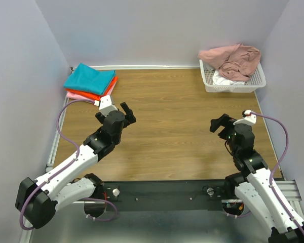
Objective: Fold and stack the t-shirts
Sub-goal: Grab the tshirt from the pile
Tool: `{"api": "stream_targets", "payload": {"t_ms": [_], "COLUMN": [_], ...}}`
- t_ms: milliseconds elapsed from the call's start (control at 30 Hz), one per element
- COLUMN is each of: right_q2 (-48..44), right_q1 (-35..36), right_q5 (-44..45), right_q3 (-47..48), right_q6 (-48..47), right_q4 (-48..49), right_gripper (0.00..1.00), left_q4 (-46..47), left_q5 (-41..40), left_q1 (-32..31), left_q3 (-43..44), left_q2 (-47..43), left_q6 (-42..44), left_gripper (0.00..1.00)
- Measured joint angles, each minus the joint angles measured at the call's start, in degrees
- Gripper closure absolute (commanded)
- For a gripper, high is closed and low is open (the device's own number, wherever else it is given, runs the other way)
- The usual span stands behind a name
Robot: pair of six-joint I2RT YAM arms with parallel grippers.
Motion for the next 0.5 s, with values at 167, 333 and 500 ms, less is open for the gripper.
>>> {"api": "stream_targets", "payload": {"t_ms": [167, 333, 500], "right_q2": [0.00, 1.44, 8.22], "right_q1": [0.00, 0.00, 0.00], "right_q5": [0.04, 0.07, 0.13], "right_q3": [0.00, 0.48, 5.62], "right_q6": [0.02, 0.04, 0.09], "right_q4": [0.07, 0.85, 1.27], "right_gripper": [0.00, 0.00, 0.00], "left_q4": [-0.81, -0.85, -0.85], "left_q5": [-0.31, -0.63, -1.27], "left_q1": [-0.09, -0.09, -0.09], "left_q3": [0.11, 0.11, 0.11], "left_q2": [0.11, 0.09, 0.09], "left_q6": [-0.09, -0.11, -0.09], "left_gripper": [0.02, 0.02, 0.02]}}
